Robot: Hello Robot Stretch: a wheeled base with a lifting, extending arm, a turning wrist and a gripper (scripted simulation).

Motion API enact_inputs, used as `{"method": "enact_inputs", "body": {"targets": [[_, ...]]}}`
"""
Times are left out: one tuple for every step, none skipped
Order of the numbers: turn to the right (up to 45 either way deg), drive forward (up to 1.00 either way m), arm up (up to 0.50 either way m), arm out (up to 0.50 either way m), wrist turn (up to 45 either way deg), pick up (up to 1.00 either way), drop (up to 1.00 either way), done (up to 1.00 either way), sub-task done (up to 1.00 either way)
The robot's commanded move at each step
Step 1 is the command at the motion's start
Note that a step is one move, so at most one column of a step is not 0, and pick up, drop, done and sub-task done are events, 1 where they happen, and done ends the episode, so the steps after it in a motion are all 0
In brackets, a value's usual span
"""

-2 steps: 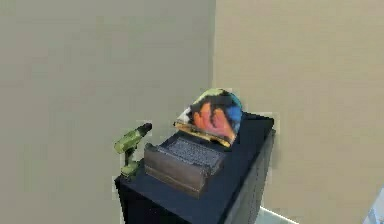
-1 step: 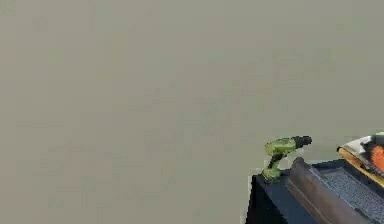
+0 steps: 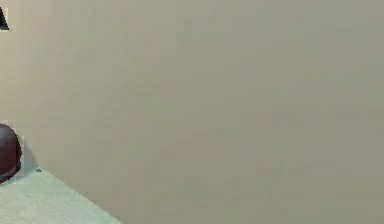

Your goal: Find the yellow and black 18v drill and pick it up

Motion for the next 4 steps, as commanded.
{"method": "enact_inputs", "body": {"targets": [[-15.0,0.0,0.0,0.0,0.0,0.0,0.0,0.0,0.0],[0.0,0.0,0.5,0.0,0.0,0.0,0.0,0.0,0.0],[0.0,0.0,0.38,0.0,0.0,0.0,0.0,0.0,0.0],[0.0,0.0,0.0,0.4,0.0,0.0,0.0,0.0,0.0]]}}
